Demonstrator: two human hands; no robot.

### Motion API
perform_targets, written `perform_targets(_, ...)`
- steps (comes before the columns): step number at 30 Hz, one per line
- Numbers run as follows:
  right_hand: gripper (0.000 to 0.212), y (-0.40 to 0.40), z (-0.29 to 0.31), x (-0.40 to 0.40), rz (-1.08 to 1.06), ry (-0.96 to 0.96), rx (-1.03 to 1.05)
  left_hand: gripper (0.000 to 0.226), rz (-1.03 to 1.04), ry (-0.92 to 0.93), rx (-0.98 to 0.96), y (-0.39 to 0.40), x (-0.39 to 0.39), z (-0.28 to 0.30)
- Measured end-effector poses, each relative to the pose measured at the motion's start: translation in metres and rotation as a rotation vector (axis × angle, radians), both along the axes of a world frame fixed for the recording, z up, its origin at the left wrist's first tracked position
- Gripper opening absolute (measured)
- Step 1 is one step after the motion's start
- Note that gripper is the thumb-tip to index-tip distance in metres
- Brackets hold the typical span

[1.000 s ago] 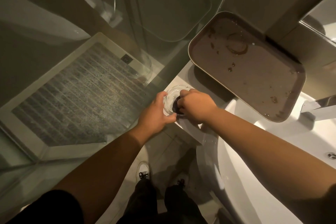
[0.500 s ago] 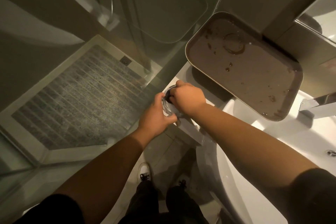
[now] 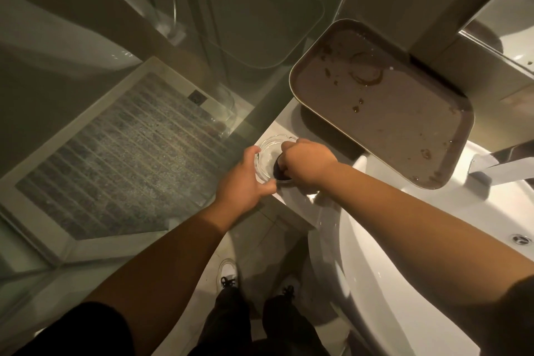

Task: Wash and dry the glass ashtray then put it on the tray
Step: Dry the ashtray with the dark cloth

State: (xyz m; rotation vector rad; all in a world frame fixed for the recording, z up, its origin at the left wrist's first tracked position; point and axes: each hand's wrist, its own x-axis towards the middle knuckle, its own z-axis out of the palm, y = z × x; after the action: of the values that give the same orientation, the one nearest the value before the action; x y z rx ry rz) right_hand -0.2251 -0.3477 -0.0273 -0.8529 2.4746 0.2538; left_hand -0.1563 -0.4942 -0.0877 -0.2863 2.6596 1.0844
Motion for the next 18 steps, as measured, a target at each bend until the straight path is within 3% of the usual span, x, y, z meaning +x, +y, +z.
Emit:
perform_targets(4,0.018,-0.01,-0.006,0.0,-0.018,0.02,-0.131,0.076,-0.026,0.005,-0.003,-0.002,0.002,-0.003)
perform_targets(10,0.021,-0.02,-0.009,0.005,-0.203,0.077,-0.26,0.078,-0.002,0.002,0.01,0.001,0.001,0.0)
perform_targets(15,0.038,-0.016,-0.01,0.006,-0.261,0.228,-0.204,0.074,0.045,-0.022,0.009,0.006,0.004,0.005)
perform_targets(18,0.028,-0.005,-0.009,0.012,-0.394,0.224,-0.307,0.075,0.042,-0.034,-0.01,0.006,0.004,0.007)
